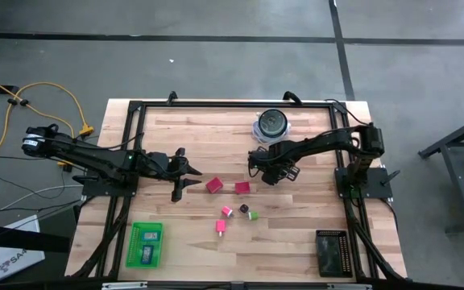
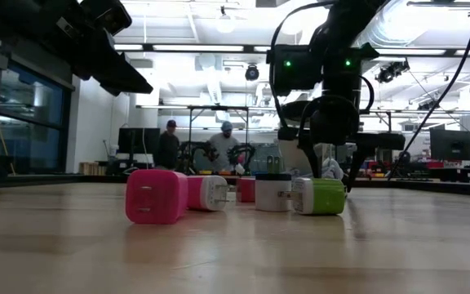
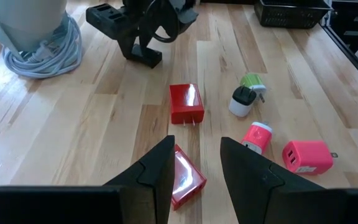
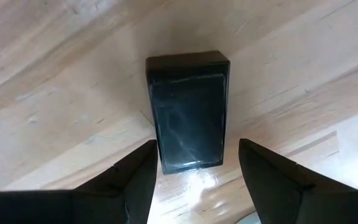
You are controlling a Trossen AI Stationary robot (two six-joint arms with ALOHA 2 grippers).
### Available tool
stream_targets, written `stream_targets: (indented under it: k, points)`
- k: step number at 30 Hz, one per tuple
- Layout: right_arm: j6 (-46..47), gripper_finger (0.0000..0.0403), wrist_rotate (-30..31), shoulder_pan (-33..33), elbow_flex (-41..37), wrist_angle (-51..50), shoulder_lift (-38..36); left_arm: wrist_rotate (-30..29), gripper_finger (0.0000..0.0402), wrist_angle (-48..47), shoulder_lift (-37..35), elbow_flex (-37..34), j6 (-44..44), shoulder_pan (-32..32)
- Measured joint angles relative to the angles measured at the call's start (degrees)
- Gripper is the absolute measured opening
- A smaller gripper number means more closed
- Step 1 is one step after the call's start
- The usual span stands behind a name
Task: Pick & Place Office items
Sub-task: Put the black digital timer into the green bin
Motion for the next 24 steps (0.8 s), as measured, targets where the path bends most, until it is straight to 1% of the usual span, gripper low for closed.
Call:
stream_targets:
  k: [6,14,24]
  points:
    - [-1.09,0.0213,-0.79,-0.72,0.00,-0.12,0.26,0.00,0.0124,0.00,0.00,0.00,0.00,0.00]
    - [-1.09,0.0211,-0.42,-1.14,0.00,0.10,0.33,0.00,0.0124,0.00,0.00,0.02,-0.02,0.00]
    - [-0.89,0.0159,-0.79,-1.14,0.00,0.01,0.33,0.00,0.0124,0.00,0.00,0.00,-0.01,0.00]
